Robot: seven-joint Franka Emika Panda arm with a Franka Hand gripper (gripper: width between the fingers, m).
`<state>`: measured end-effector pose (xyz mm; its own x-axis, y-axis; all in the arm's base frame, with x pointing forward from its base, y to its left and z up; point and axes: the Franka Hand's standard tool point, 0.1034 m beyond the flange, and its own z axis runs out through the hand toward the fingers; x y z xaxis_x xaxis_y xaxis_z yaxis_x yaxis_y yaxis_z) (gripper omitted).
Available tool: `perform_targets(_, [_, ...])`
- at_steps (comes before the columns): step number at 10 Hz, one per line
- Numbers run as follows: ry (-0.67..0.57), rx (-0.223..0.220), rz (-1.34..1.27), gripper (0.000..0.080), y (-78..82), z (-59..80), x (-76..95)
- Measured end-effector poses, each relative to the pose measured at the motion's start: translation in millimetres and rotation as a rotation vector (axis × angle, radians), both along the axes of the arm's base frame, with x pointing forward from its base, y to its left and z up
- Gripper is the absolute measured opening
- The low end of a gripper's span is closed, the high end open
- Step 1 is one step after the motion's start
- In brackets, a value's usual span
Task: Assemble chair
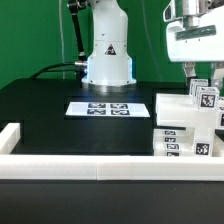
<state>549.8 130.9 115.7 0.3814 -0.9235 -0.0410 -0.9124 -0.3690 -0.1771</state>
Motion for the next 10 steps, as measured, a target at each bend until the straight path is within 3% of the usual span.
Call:
perform_targets(4, [-0.025,-0.046,0.270,0.0649,0.1,-0.5,-0.3])
perform_targets(6, [-0.040,-0.121,0.541,0.0649,-3.2,-1.1,1.3])
perform_targets(10, [-0.061,-0.192,0.872,0.0649,-1.0,0.4,2.6])
